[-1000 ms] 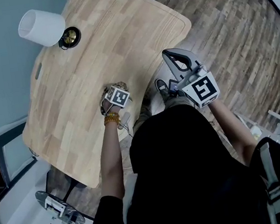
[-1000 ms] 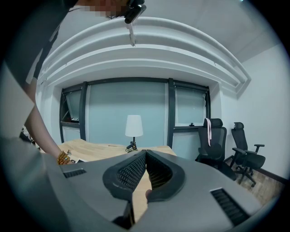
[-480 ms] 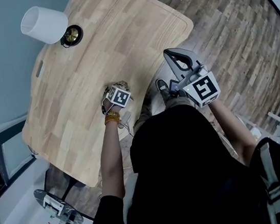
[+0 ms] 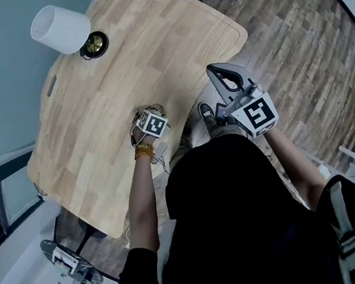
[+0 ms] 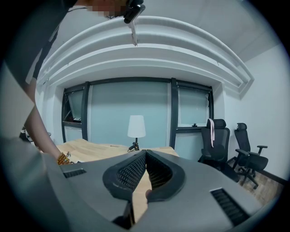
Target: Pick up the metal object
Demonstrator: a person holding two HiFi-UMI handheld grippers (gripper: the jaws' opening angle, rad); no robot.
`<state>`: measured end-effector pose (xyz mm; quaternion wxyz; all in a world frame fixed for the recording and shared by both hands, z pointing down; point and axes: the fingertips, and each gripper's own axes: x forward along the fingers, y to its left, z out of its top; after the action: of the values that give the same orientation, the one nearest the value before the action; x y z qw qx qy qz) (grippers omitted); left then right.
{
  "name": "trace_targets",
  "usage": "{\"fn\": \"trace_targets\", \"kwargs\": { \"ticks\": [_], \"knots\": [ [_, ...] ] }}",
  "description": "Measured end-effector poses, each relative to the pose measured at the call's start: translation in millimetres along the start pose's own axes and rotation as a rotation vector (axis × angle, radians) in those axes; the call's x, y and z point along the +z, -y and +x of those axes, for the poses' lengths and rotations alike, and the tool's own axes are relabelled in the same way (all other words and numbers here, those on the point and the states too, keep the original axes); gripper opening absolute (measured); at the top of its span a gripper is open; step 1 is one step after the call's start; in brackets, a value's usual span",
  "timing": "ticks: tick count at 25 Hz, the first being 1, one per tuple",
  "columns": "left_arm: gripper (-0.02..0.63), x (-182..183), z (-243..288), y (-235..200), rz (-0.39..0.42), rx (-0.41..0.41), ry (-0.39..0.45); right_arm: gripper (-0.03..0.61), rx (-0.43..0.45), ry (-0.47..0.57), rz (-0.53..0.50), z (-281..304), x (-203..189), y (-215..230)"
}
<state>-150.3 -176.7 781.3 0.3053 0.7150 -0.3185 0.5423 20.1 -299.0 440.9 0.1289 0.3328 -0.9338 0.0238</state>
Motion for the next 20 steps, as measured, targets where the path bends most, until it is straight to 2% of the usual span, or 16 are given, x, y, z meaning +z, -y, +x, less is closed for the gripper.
{"fn": "trace_targets", "kwargs": {
  "ticks": [9,20],
  "knots": [
    [0.298,-6.0,-8.7,-7.2,-0.042,0.026,0.025,0.003,0.008,-0.003,-0.006,0.1,1.2,-1.8],
    [0.298,10.8,-35.7,-13.6,-0.065,0.074,0.121,0.003,0.027,-0.002,-0.014,1.6,3.2,-6.4]
  ]
}}
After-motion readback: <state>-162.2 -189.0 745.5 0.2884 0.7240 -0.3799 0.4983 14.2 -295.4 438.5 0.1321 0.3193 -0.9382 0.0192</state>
